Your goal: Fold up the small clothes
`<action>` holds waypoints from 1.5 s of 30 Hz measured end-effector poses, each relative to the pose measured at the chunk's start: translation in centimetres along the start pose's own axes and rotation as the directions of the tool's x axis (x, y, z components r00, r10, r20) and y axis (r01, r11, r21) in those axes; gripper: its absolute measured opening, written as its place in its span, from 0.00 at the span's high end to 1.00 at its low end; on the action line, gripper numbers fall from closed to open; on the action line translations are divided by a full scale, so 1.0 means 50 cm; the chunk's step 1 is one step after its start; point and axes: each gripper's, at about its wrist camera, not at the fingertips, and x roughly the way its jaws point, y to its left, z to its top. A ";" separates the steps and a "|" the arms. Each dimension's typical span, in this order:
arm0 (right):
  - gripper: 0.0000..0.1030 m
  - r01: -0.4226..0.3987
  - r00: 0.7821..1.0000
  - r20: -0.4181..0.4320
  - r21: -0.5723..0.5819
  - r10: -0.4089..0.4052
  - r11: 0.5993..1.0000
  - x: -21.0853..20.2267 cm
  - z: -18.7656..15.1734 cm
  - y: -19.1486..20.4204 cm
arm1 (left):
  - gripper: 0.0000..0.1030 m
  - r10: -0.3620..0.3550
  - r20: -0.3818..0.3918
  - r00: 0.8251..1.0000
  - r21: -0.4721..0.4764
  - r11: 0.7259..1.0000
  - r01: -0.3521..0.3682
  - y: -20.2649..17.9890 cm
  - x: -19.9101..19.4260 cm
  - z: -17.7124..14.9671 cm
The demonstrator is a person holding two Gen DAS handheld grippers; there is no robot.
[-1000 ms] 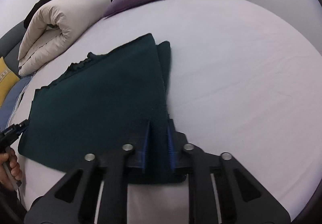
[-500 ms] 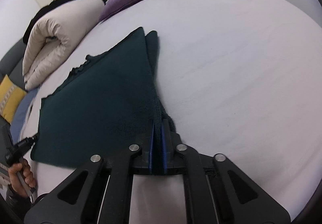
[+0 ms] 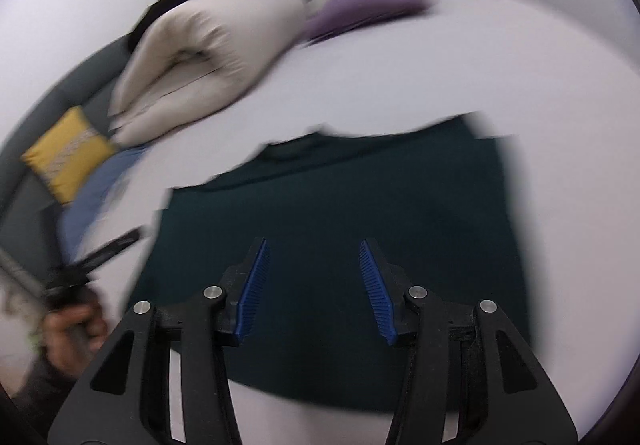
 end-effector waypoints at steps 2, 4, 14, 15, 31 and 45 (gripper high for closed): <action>0.55 -0.069 0.997 -0.040 0.042 0.071 0.997 0.067 0.024 0.018 | 0.59 0.036 -0.013 0.999 0.044 0.998 -0.035 -0.022 0.038 0.013; 0.55 -0.120 0.989 -0.077 0.060 0.124 0.991 0.133 0.042 0.026 | 0.59 0.088 -0.058 0.994 0.064 0.994 -0.085 -0.022 0.088 0.015; 0.90 -0.105 0.994 0.055 0.370 0.090 0.923 0.201 0.101 -0.219 | 0.54 0.006 -0.040 0.999 0.030 1.000 -0.004 0.030 0.116 -0.011; 0.94 -0.090 0.995 0.064 0.391 0.071 0.916 0.193 0.104 -0.243 | 0.53 0.006 -0.036 0.999 0.030 1.000 -0.005 0.030 0.117 -0.012; 0.57 -0.295 0.943 -0.118 0.140 0.312 0.945 0.115 -0.086 0.073 | 0.53 0.051 -0.012 0.999 0.074 0.996 -0.050 0.011 0.113 -0.027; 0.63 -0.272 0.962 0.067 0.359 0.266 0.893 0.017 -0.143 -0.146 | 0.53 0.030 0.001 1.000 0.061 0.998 -0.030 0.018 0.113 -0.031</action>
